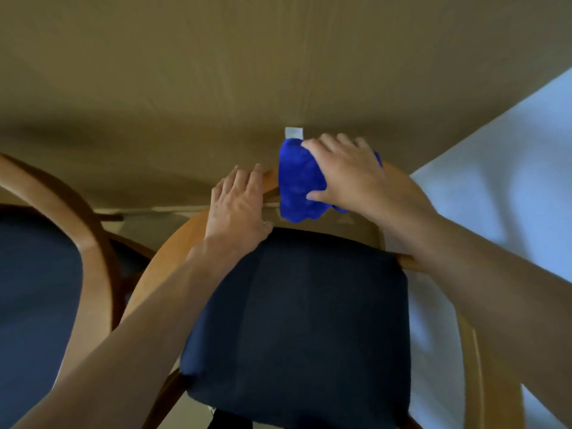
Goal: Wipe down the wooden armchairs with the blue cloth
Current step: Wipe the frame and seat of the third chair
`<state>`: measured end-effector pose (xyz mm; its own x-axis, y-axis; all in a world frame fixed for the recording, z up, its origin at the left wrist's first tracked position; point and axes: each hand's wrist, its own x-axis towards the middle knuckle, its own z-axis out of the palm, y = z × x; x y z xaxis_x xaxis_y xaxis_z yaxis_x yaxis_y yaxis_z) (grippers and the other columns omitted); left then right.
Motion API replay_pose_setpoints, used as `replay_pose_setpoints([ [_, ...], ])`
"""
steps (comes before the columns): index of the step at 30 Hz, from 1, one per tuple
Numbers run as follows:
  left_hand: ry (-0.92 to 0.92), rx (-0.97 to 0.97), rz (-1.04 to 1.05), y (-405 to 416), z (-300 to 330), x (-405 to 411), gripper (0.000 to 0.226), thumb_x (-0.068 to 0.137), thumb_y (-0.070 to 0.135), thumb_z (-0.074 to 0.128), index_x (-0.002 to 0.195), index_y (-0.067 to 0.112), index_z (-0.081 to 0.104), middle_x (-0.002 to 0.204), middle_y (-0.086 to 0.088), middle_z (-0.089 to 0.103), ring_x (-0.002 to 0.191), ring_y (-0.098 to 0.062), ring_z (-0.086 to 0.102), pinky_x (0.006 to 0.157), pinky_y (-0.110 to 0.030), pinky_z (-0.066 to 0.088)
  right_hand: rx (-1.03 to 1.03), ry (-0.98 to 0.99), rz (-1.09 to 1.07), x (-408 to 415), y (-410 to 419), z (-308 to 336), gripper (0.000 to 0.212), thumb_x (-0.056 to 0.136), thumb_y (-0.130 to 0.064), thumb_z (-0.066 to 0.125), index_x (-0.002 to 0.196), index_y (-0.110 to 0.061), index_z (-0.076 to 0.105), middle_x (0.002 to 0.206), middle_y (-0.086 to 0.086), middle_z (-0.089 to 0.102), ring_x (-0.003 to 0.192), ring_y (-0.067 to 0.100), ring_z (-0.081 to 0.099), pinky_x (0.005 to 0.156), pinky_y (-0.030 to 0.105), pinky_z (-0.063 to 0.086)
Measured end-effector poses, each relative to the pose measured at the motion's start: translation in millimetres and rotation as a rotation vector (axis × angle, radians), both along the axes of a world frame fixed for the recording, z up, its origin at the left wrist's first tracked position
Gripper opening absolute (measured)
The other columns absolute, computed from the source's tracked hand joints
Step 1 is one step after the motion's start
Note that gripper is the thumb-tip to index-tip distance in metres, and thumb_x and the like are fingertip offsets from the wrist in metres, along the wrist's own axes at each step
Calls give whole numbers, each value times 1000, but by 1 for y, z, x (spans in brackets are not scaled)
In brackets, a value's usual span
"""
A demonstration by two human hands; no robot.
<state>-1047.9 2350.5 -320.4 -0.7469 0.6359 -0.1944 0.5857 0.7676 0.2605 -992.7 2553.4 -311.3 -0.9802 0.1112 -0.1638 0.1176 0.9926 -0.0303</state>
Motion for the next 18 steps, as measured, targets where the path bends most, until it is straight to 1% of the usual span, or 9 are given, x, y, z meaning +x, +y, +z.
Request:
replay_pose_setpoints([
  [2,-2,8,-44,21,4,5,102,70,33,82,150,14,22,148,-9,34,142,-28,25,114,-42,23,-112,1,-153,25,28,2,88,70,-56,78,140,-24,35,131,-1,50,118,25,47,93,43,41],
  [5,-8,24,-105,47,8,13,102,71,36,82,150,15,20,149,-10,32,142,-29,26,115,-44,23,-309,12,-409,71,60,-4,76,72,-51,80,129,-18,41,123,2,53,112,25,51,79,38,42],
  [6,-6,31,-113,53,8,15,102,71,35,82,149,15,20,150,-11,30,142,-30,25,115,-45,22,-352,-13,-492,90,68,-9,74,73,-48,80,127,-16,42,123,4,54,111,26,53,78,37,42],
  [9,11,61,-158,67,10,20,101,72,29,82,149,17,19,152,-9,27,144,-29,23,116,-46,19,-440,-117,-739,148,86,-28,71,74,-40,82,127,-11,45,122,9,59,110,32,57,83,40,47],
  [11,12,63,-176,72,10,23,98,73,26,81,149,17,19,150,-7,29,140,-28,29,115,-44,23,-462,-156,-837,170,88,-37,65,74,-35,83,121,-8,47,115,13,63,104,34,60,84,42,49],
  [13,17,98,-154,74,11,21,87,76,21,78,146,17,26,142,-5,38,130,-25,41,110,-41,33,-465,-130,-854,171,84,-39,61,74,-33,82,120,-10,48,109,9,64,98,31,62,81,41,50],
  [15,17,148,-126,76,15,15,70,81,16,73,141,21,37,133,-1,47,119,-22,50,99,-36,42,-515,-10,-801,153,75,-28,51,77,-30,77,119,-20,50,102,0,64,89,21,62,74,38,50],
  [17,15,179,-114,76,18,9,58,83,14,69,136,22,45,126,2,52,110,-19,56,87,-30,43,-580,105,-663,112,61,-12,31,78,-30,69,105,-26,53,86,-6,68,75,14,65,62,40,50],
  [18,-2,190,-111,76,18,8,53,84,13,68,132,22,49,120,4,53,105,-16,56,83,-27,41,-557,100,-547,84,54,-6,29,78,-34,67,102,-25,54,85,-5,68,76,13,66,62,39,50],
])
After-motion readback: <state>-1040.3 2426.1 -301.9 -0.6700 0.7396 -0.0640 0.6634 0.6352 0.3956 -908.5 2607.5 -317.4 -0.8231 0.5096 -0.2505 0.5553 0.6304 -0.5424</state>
